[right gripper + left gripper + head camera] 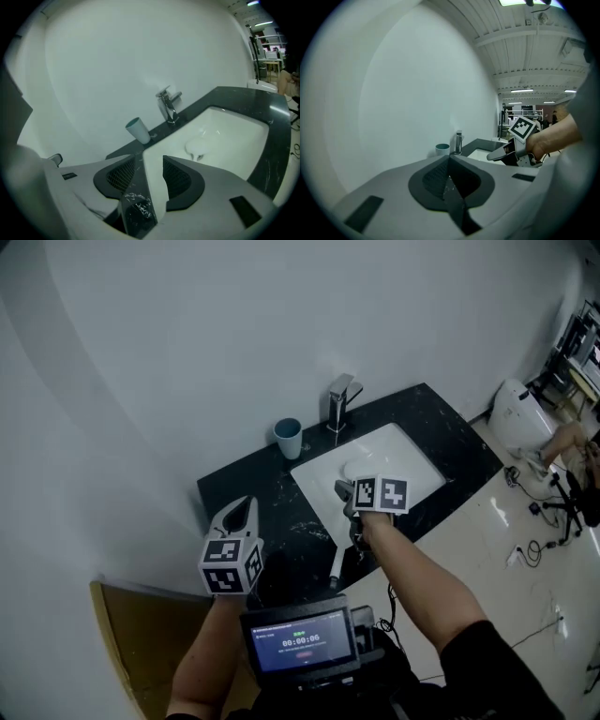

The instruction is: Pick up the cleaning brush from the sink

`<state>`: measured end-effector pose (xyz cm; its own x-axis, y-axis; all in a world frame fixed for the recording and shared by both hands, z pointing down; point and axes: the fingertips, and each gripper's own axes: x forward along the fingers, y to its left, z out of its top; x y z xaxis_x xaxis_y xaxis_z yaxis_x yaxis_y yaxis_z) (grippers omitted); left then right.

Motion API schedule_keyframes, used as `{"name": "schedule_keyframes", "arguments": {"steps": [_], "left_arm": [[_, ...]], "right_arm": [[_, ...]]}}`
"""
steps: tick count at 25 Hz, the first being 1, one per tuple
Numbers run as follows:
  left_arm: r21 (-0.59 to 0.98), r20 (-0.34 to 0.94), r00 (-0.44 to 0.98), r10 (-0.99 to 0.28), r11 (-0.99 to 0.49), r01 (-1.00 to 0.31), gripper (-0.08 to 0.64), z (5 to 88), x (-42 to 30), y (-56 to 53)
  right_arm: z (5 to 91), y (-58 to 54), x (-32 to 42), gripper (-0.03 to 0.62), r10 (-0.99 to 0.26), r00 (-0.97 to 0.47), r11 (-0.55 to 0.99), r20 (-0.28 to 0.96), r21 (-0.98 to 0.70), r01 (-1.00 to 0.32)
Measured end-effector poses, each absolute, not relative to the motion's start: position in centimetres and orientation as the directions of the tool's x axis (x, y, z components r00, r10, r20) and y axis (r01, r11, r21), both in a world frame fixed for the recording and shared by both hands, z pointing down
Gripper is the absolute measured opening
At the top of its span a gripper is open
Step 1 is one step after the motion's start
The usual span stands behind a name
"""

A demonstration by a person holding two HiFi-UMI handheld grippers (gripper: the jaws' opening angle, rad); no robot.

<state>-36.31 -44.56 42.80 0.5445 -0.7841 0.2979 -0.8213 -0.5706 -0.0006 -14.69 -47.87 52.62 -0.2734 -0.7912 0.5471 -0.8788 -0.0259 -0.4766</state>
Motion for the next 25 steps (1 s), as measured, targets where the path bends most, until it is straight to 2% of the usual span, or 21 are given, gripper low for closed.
{"name": "schedule_keyframes", "arguments": {"steps": [3,6,10,15,21,25], "left_arm": [[-0.013,0.341,0.574,-0.745,-0.614,-0.789,-0.011,44.8,-35.2,-46.0],[-0.026,0.371,0.556,-0.743,-0.608,-0.794,-0.011,47.2,-34.9,-48.0],[-0.009,0.434,0.542,-0.72,-0.605,-0.796,-0.011,50.6,-33.7,-51.0],[0.008,0.451,0.585,-0.674,-0.653,-0.758,-0.011,52.3,-32.1,-52.7],[0.026,0.461,0.581,-0.671,-0.644,-0.764,-0.011,53.2,-32.1,-54.1],[0.043,0.465,0.578,-0.67,-0.635,-0.771,-0.011,53.4,-32.9,-54.7]], "right_arm": [[55.9,-48.1,-13.5,0.17,-0.756,-0.199,-0.174,0.623,-0.486,-0.856],[59.4,-48.7,-12.2,0.17,-0.699,-0.124,-0.272,0.704,-0.422,-0.865],[64.1,-49.3,-10.6,0.17,-0.621,-0.111,-0.384,0.776,-0.426,-0.819],[67.9,-50.1,-11.1,0.17,-0.522,-0.111,-0.451,0.845,-0.384,-0.806],[71.1,-49.7,-11.6,0.17,-0.362,-0.108,-0.531,0.926,-0.3,-0.793],[72.9,-49.4,-12.7,0.167,-0.305,-0.145,-0.59,0.941,-0.306,-0.747]]}}
